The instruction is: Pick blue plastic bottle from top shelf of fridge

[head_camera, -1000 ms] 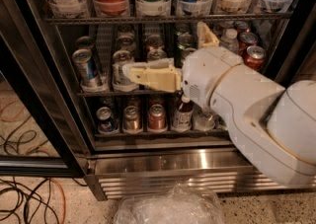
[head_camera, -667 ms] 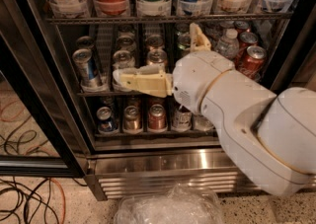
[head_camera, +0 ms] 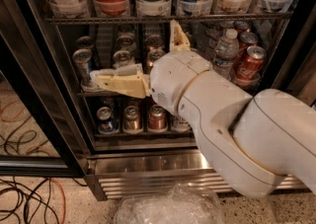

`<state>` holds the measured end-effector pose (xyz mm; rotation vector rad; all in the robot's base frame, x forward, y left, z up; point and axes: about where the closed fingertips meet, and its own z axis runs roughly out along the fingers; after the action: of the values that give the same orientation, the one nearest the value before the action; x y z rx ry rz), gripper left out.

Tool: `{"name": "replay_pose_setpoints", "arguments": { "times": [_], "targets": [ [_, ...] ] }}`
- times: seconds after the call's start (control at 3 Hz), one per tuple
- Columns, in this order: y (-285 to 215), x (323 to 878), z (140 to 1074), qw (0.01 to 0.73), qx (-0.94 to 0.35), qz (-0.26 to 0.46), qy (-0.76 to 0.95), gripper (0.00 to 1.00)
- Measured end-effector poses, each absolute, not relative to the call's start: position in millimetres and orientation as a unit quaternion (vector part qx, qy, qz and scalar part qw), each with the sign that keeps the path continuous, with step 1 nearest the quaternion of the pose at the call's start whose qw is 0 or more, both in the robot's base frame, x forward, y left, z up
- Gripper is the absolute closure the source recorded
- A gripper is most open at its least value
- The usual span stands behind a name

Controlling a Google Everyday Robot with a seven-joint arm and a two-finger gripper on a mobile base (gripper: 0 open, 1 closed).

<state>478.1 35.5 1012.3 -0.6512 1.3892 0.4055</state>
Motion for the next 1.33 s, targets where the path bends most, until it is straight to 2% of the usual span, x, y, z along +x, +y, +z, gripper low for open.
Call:
{"name": "replay_pose_setpoints", "arguments": {
  "times": [0.67,1.33],
  "targets": [
    [80.2,492.6,1034.5,0.716,-0.308,0.191,0.597,0.00],
    [82.7,497.7,1037.5,0.716,-0.300,0.198,0.598,0.00]
  ]
}}
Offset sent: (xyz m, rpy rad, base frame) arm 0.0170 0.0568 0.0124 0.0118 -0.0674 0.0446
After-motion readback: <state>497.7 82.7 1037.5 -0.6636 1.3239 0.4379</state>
